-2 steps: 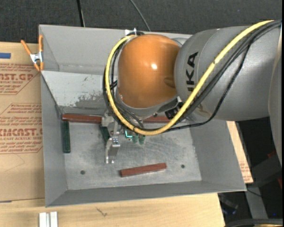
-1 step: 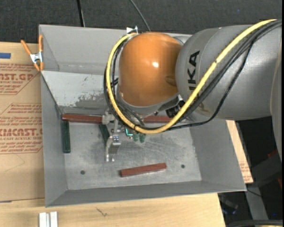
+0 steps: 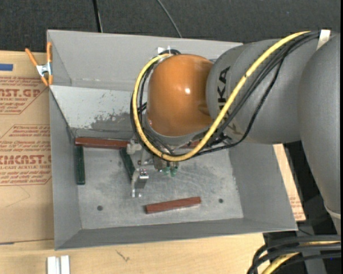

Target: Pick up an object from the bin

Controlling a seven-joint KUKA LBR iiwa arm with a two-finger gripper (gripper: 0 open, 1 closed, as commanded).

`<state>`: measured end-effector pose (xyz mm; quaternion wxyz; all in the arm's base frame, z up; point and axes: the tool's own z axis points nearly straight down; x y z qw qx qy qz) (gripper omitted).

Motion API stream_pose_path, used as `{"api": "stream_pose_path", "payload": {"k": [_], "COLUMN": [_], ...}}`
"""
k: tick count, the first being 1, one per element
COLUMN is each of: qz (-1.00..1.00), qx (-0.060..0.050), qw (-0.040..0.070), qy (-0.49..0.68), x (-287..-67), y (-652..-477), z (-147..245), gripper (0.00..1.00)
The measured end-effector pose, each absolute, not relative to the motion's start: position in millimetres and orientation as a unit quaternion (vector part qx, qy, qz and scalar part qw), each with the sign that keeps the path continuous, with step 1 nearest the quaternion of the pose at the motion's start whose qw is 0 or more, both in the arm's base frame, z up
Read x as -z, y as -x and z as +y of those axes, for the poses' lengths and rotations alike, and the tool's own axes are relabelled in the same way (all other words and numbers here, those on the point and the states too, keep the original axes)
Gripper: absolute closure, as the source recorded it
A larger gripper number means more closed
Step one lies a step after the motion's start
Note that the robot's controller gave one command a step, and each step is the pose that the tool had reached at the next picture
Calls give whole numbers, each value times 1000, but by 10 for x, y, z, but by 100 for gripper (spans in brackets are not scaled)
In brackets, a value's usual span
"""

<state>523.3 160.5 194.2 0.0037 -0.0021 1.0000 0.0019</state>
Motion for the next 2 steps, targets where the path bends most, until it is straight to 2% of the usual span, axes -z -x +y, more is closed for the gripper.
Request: {"api": "stream_pose_path", "payload": {"k": [1,2], "qz": [996,990], "qx": [1,-1], "qw": [-4,4], "qy": [-87,-140], "x": [-1839,-1548], "y": [-5123,-5309], "z": [1232,1195], "gripper": [0,0]}}
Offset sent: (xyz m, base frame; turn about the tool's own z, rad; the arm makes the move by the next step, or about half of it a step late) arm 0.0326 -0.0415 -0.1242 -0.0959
